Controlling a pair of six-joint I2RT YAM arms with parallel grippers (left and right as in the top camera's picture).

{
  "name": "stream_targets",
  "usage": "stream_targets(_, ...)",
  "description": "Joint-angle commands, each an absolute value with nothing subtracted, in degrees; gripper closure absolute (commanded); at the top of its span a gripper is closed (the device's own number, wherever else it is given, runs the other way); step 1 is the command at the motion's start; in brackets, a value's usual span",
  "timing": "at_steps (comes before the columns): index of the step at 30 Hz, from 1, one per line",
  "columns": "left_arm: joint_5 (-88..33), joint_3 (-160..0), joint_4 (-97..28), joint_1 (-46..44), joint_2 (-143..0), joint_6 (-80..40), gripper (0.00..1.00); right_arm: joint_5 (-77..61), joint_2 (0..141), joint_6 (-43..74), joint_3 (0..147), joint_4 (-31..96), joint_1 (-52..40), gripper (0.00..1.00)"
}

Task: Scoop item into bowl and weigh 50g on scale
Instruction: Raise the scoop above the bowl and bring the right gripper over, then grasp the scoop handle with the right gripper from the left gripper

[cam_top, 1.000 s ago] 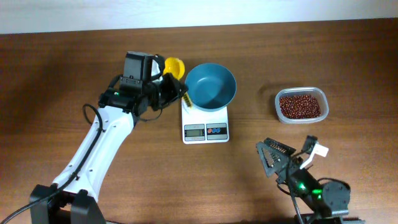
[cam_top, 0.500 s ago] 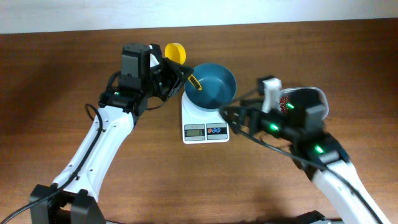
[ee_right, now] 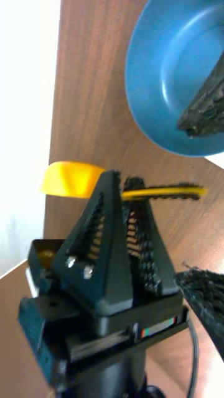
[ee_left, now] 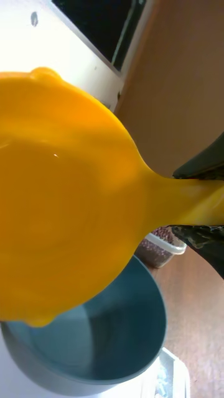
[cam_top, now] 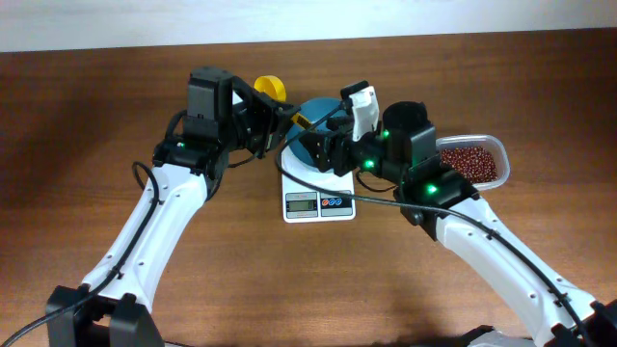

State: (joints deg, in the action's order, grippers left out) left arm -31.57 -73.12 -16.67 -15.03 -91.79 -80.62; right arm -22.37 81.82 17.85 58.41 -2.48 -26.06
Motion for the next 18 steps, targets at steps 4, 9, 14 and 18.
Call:
stream_targets(4, -33.52, -74.22, -16.51, -14.90, -92.25, -83.31, 1.00, -19.25, 83.61, 17.17, 59.70, -3.90, -27.05, 0.38)
stream_targets(9, -33.52, -74.22, -16.51, -14.90, -92.25, -83.31, 1.00, -19.20, 83.99, 17.17, 59.72, -5.23, -27.05, 0.41)
stream_targets(14, -33.52, -74.22, -16.51, -14.90, -92.25, -83.31, 1.00, -18.09, 84.01, 17.12, 59.72, -5.89, -27.05, 0.50)
stream_targets(18, -33.52, -74.22, -16.53, -14.90, -92.25, -83.31, 1.00, -18.17, 84.73, 17.12, 59.72, -6.44, -27.05, 0.53)
